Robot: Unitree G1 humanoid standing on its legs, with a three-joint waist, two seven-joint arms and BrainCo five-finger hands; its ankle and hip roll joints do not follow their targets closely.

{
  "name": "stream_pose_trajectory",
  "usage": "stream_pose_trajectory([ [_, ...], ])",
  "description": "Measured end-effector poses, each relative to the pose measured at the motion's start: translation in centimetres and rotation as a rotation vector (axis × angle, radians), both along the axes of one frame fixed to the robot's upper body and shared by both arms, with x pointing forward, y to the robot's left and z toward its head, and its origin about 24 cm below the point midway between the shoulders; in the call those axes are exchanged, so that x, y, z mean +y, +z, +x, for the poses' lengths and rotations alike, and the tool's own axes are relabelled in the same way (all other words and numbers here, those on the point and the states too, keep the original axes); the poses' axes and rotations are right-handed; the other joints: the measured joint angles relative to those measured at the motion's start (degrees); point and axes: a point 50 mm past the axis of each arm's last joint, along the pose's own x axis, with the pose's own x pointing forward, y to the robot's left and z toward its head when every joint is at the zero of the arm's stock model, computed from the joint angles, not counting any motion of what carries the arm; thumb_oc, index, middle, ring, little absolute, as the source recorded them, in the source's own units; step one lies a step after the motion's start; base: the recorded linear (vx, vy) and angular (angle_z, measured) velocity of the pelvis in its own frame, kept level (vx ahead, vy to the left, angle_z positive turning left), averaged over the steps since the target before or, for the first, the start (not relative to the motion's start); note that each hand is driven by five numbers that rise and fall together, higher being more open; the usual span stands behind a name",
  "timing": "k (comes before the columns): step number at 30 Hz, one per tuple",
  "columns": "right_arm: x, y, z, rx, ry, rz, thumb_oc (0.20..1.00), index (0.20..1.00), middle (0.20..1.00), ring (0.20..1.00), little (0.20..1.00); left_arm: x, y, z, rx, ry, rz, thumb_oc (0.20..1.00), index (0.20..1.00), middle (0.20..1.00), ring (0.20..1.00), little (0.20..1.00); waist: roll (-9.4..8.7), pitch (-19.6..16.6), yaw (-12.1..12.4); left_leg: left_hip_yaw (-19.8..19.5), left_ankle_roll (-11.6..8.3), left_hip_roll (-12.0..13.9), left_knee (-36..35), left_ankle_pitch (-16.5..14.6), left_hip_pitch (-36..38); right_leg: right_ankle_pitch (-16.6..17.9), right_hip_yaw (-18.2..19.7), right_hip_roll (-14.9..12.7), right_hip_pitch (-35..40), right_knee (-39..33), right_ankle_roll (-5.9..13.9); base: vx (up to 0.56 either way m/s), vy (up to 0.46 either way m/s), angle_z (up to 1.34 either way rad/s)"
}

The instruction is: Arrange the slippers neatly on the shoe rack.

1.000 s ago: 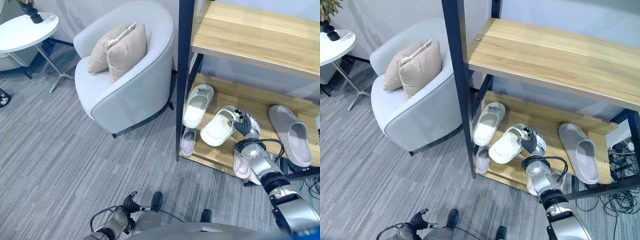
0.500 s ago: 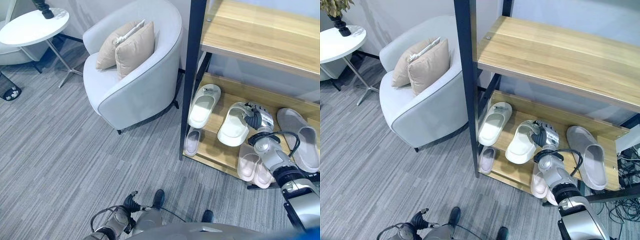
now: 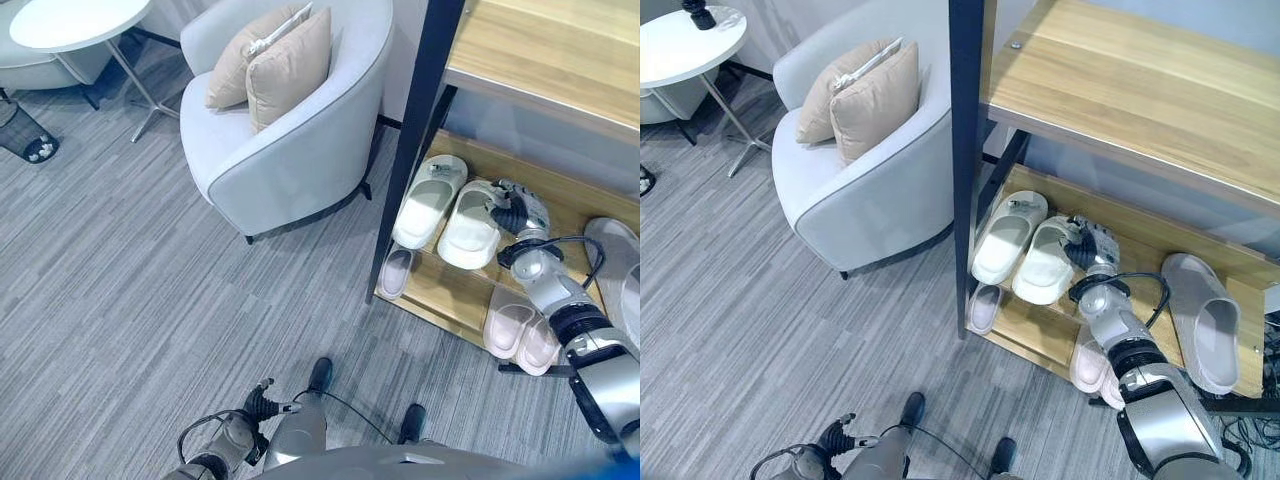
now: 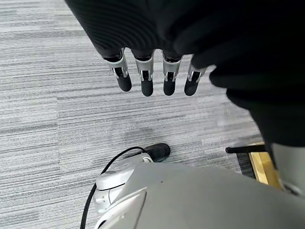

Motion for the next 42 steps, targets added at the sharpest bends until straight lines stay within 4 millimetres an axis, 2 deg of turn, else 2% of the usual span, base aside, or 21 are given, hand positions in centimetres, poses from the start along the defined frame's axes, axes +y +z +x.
stream_pose_trajectory([
  [2,0.0,0.1,0.0,-0.004,-0.002,-0.001,0.2,0.2,0.2,0.2,0.2,-0.2,0.1,0.5,-0.013,0.006,-0.009,1.0,1.0,1.0,1.0,1.0,-0.12,0.1,-0.4,0.0,-0.04,0.1,0.0,0.0,-0.2,0.0,0.0,0.0,-0.2,0.0,0.0,0.02,-0.045,0.02],
  [5,0.1,0.2,0.1,-0.015,0.0,0.005,0.2,0.2,0.2,0.2,0.2,0.3,-0.2,-0.4,0.011,0.058,0.005,1.0,1.0,1.0,1.0,1.0,-0.25,0.2,-0.3,-0.5,-0.24,0.1,0.0,0.2,-1.1,0.0,-0.2,0.3,-0.8,0.0,-0.01,0.03,-0.045,0.06],
  [6,-0.6,-0.1,-0.1,-0.012,-0.032,0.016,0.294,0.294,0.294,0.294,0.294,0.7,-0.3,-1.0,0.024,0.071,0.018,1.0,1.0,1.0,1.0,1.0,-0.28,0.3,-0.3,-1.5,-0.39,0.2,0.0,0.3,-1.6,-0.1,-1.2,0.5,-0.8,0.0,-0.1,0.03,-0.032,0.24],
  [7,-0.7,0.0,-0.1,-0.012,-0.037,0.013,1.0,1.0,1.0,1.0,1.0,0.7,-0.3,-1.2,0.029,0.073,0.019,1.0,1.0,1.0,1.0,1.0,-0.38,0.3,-0.1,-1.6,-0.47,0.3,0.0,0.4,-1.8,-0.1,-1.5,0.6,-0.8,0.0,-0.12,0.02,-0.023,0.23],
  [19,-0.5,-0.9,-0.8,0.012,-0.028,0.024,1.0,1.0,1.0,1.0,1.0,0.7,-0.5,-1.8,0.046,0.075,0.021,1.0,1.0,1.0,1.0,1.0,-0.71,0.4,0.4,-2.9,-0.57,0.0,0.0,1.0,-0.2,-0.2,-3.0,0.5,1.6,0.0,-0.11,0.01,-0.007,0.07],
  [29,-1.1,-0.4,-2.4,-0.083,-0.048,0.049,1.0,1.0,1.0,1.0,1.0,0.5,-0.8,-2.8,0.085,0.074,0.02,1.0,1.0,1.0,1.0,1.0,0.08,-2.9,-0.5,-2.0,-0.56,0.1,0.0,0.9,1.1,-0.1,-2.2,0.1,2.4,0.0,-0.12,0.0,-0.005,-0.03],
  [33,-1.4,-0.8,-3.1,-0.088,-0.057,0.061,1.0,1.0,1.0,1.0,1.0,0.5,-1.1,-3.7,0.113,0.088,0.02,1.0,1.0,1.0,1.0,1.0,0.67,-3.4,-2.0,-1.4,-0.54,0.3,0.0,0.9,1.9,0.1,-1.5,0.2,2.7,0.0,-0.12,-0.01,-0.018,-0.09],
  [36,-3.6,-1.5,-5.0,-0.03,-0.089,-0.022,1.0,1.0,1.0,1.0,1.0,0.5,-1.1,-3.9,0.122,0.093,0.016,1.0,1.0,1.0,1.0,1.0,1.32,-3.9,-3.3,-1.2,-0.46,0.3,0.0,0.8,2.1,0.1,-1.3,0.2,2.8,0.0,-0.13,0.0,-0.016,-0.04],
  [39,-4.9,-1.5,-5.3,-0.02,-0.144,-0.028,1.0,1.0,1.0,1.0,1.0,0.3,-1.3,-4.3,0.142,0.088,0.001,1.0,1.0,1.0,1.0,1.0,2.22,-4.5,-4.7,-0.1,-0.43,0.7,0.0,0.8,2.2,0.2,0.0,0.3,2.3,0.0,-0.23,-0.02,-0.016,-0.2],
  [42,-6.2,-2.9,-6.0,0.05,-0.218,-0.037,1.0,1.0,1.0,1.0,1.0,0.1,-1.3,-4.2,0.141,0.088,-0.005,1.0,1.0,1.0,1.0,1.0,2.96,-4.9,-5.2,0.6,-0.42,1.1,0.0,0.8,2.3,0.4,0.6,0.6,2.1,0.0,-0.36,0.0,-0.017,-0.12],
])
